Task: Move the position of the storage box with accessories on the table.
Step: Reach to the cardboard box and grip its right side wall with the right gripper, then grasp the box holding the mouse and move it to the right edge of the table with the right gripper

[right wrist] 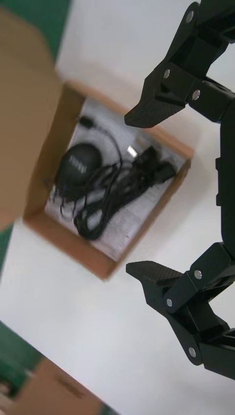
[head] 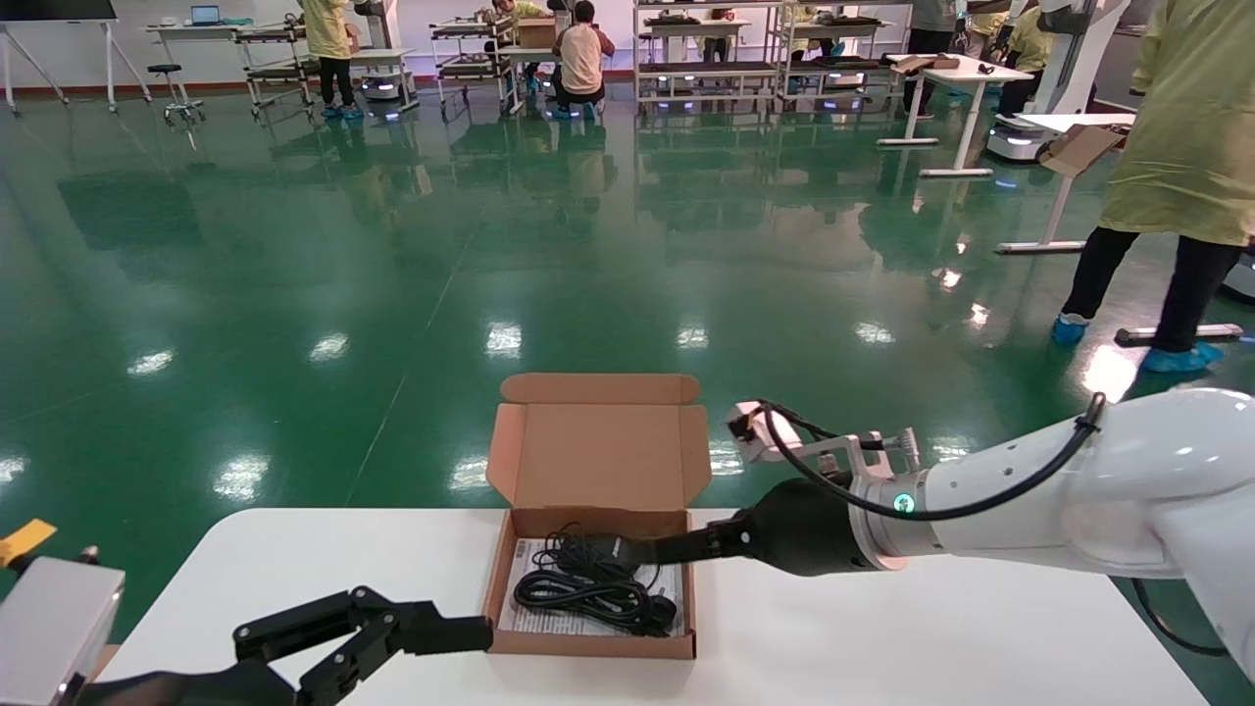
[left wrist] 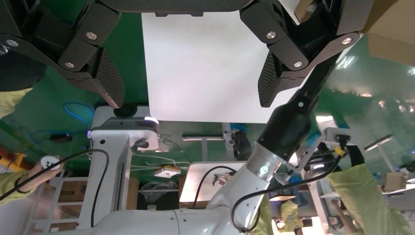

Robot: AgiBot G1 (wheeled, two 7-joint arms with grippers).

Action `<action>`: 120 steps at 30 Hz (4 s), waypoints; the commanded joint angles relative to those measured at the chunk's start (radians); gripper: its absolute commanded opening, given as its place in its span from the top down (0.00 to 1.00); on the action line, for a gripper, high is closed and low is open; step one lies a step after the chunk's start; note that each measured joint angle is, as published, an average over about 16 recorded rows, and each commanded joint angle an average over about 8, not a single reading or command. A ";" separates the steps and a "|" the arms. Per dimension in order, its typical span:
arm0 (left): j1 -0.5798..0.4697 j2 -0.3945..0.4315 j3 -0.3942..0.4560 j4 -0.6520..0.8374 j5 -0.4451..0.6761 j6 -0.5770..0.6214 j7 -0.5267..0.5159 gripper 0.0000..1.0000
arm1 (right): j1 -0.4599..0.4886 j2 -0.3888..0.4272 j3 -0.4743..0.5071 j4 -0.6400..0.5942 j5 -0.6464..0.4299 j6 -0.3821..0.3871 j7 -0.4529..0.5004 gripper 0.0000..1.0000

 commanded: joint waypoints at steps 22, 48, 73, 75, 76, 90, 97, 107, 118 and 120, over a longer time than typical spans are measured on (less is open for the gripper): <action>0.000 0.000 0.000 0.000 0.000 0.000 0.000 0.00 | -0.115 -0.014 -0.200 0.252 -0.122 0.249 0.509 0.00; 0.000 0.000 0.001 0.000 0.000 0.000 0.000 0.00 | -0.207 -0.016 -0.392 0.327 -0.096 0.458 0.637 1.00; 0.000 0.000 0.001 0.000 -0.001 0.000 0.001 0.00 | -0.206 -0.012 -0.503 0.324 -0.013 0.516 0.665 1.00; 0.000 0.000 0.001 0.000 -0.001 0.000 0.001 0.00 | -0.202 -0.011 -0.506 0.321 -0.005 0.517 0.662 1.00; 0.000 0.000 0.001 0.000 -0.001 0.000 0.001 0.00 | -0.200 -0.011 -0.508 0.319 0.000 0.516 0.660 1.00; 0.000 0.000 0.001 0.000 -0.001 0.000 0.001 0.00 | -0.171 -0.002 -0.514 0.283 0.059 0.485 0.606 1.00; 0.000 0.000 0.001 0.000 -0.001 0.000 0.001 0.00 | -0.167 0.003 -0.508 0.253 0.089 0.461 0.561 1.00; 0.000 -0.001 0.002 0.000 -0.001 -0.001 0.001 0.00 | -0.117 0.035 -0.476 0.238 0.146 0.386 0.479 1.00; 0.000 -0.001 0.002 0.000 -0.001 -0.001 0.001 0.00 | -0.006 0.171 -0.414 0.282 0.233 0.214 0.364 1.00; 0.000 -0.001 0.002 0.000 -0.001 -0.001 0.001 0.00 | 0.017 0.201 -0.404 0.289 0.243 0.185 0.350 1.00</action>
